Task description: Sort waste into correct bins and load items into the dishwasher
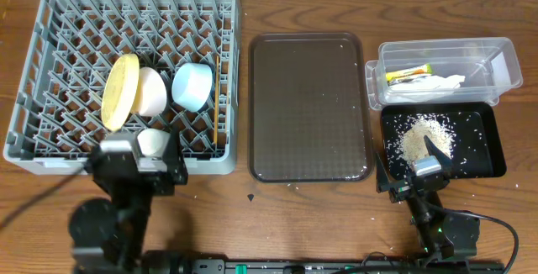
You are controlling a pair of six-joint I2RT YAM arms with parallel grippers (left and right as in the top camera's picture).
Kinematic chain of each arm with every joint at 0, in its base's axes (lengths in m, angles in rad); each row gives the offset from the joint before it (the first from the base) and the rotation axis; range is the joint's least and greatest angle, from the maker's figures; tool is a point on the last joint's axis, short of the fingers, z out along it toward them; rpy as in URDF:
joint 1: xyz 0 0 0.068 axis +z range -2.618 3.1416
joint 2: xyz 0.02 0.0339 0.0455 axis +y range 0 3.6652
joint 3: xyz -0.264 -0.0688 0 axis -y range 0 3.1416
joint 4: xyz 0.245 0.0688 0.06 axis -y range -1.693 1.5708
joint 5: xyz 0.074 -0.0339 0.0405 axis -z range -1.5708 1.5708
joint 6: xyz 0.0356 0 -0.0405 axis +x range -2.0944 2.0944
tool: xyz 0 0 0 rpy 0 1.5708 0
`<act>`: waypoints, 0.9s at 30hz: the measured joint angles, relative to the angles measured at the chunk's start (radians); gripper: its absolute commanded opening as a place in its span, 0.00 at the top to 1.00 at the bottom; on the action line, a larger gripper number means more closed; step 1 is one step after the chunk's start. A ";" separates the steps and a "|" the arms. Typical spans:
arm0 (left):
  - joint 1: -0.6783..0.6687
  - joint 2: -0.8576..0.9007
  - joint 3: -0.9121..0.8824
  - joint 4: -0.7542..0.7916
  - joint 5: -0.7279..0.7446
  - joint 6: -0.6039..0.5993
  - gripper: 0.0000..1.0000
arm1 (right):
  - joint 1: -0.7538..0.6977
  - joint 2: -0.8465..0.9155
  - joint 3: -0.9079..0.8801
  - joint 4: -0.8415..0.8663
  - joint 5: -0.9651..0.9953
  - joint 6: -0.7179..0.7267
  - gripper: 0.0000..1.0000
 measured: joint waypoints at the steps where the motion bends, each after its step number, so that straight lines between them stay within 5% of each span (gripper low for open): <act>1: 0.003 -0.036 -0.042 0.016 -0.004 -0.008 0.04 | 0.000 0.000 0.000 0.000 0.000 0.000 0.01; 9: 0.006 -0.298 -0.315 0.153 -0.023 -0.037 0.04 | 0.000 0.000 0.000 0.000 0.000 0.000 0.01; 20: 0.006 -0.304 -0.616 0.456 -0.023 -0.040 0.04 | 0.000 0.000 0.000 0.000 0.000 0.000 0.01; 27: 0.006 -0.304 -0.646 0.447 -0.027 -0.040 0.04 | 0.000 0.000 0.000 0.000 0.000 0.000 0.01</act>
